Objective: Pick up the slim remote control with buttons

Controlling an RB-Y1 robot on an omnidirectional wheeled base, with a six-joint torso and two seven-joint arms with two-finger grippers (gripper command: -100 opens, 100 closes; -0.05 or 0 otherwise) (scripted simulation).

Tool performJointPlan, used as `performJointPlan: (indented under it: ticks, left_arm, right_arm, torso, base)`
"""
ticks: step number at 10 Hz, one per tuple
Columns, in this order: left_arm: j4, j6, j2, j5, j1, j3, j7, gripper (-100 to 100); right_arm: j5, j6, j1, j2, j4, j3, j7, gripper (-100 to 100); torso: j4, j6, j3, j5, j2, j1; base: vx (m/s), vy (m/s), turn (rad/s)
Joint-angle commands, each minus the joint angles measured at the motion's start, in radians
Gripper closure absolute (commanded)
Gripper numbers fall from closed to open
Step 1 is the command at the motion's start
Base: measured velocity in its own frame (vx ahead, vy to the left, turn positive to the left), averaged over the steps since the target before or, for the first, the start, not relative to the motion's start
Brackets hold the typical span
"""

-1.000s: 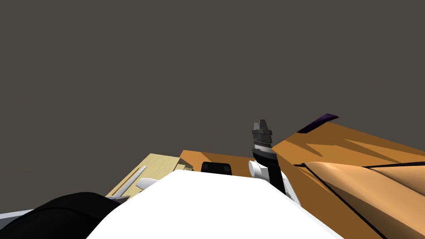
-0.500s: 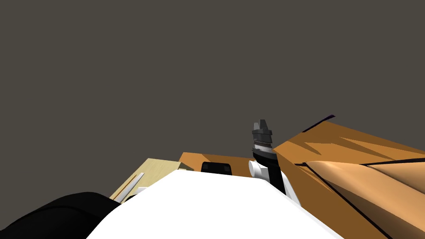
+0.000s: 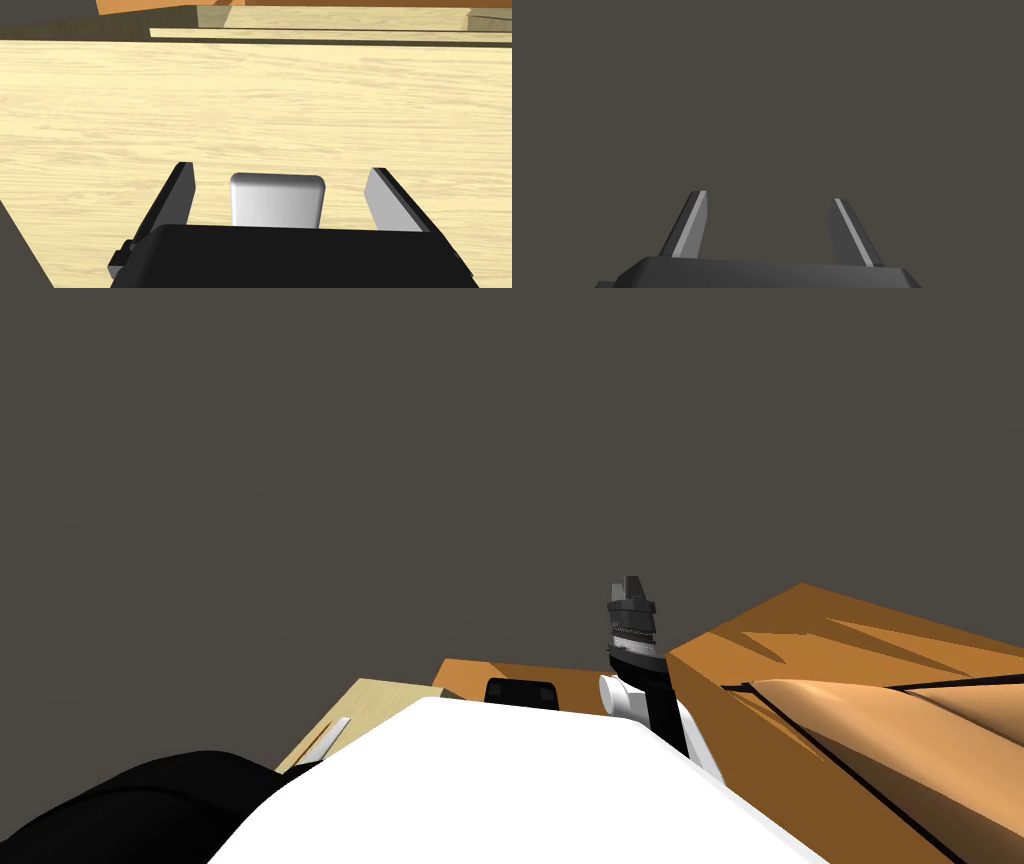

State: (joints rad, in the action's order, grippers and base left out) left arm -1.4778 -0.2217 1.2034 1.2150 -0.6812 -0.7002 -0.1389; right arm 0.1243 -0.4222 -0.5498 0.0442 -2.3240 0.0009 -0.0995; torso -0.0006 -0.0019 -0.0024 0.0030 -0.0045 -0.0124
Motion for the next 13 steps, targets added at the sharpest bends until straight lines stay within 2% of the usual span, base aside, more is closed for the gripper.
performJointPlan:
  ticks: [1,2,3,5,6,7,8,11,12,13]
  left_arm:
    - [-0.013,-0.018,-0.001,-0.035,-0.014,0.022,0.029,-100]
    - [0.023,-0.016,0.017,-0.016,-0.011,0.011,0.011,-100]
    - [0.036,-0.015,0.018,-0.009,-0.008,0.007,0.004,-100]
    - [0.055,-0.012,0.002,-0.001,0.0,-0.005,-0.006,-100]
    - [0.047,-0.011,0.008,-0.008,-0.005,0.001,-0.002,-100]
    - [0.048,-0.012,0.006,-0.01,-0.006,0.001,0.0,0]
    - [0.07,-0.015,-0.022,-0.029,0.002,0.003,0.001,-100]
    - [0.116,-0.022,-0.078,-0.069,0.018,0.007,0.003,-100]
    - [0.107,-0.018,-0.066,-0.057,0.014,0.004,0.002,-100]
    - [0.11,-0.018,-0.068,-0.057,0.015,0.003,0.0,100]
  right_arm:
    - [0.0,0.0,0.0,0.0,0.0,0.0,0.0,0]
    - [0.0,0.0,0.0,0.0,0.0,0.0,0.0,0]
    - [0.0,0.0,0.0,0.0,0.0,0.0,0.0,0]
    - [0.0,0.0,0.0,0.0,0.0,0.0,0.0,0]
    - [0.0,0.0,0.0,0.0,0.0,0.0,0.0,0]
    - [0.0,0.0,0.0,0.0,0.0,0.0,0.0,0]
    - [0.0,0.0,0.0,0.0,0.0,0.0,0.0,0]
    - [0.0,0.0,0.0,0.0,0.0,0.0,0.0,0]
    - [0.0,0.0,0.0,0.0,0.0,0.0,0.0,0]
    - [0.0,0.0,0.0,0.0,0.0,0.0,0.0,0]
  torso:
    - [0.0,0.0,0.0,0.0,0.0,0.0]
    - [0.001,0.0,0.001,-0.001,0.002,0.005]
    - [0.0,0.0,0.001,-0.001,0.002,0.002]
    - [0.0,0.0,0.0,0.001,0.001,-0.003]
    - [0.0,0.0,0.001,0.001,0.002,-0.003]
    - [0.001,0.0,0.002,0.0,0.003,0.003]
    - [0.001,0.0,0.002,-0.002,0.004,0.008]
    - [0.001,0.0,0.003,-0.002,0.004,0.009]
    - [0.001,0.0,0.003,-0.002,0.004,0.009]
    - [0.001,0.0,0.003,-0.002,0.005,0.01]
  base:
    - [0.015,0.055,-0.006]
    - [0.043,0.112,0.047]
    - [0.052,0.196,0.041]
    - [0.05,0.19,0.029]
    - [0.008,0.084,-0.002]
    - [0.003,0.016,-0.005]
    - [0.005,0.014,-0.012]
    - [0.007,0.015,-0.012]
    - [0.002,0.006,-0.003]
    - [0.0,0.0,0.0]
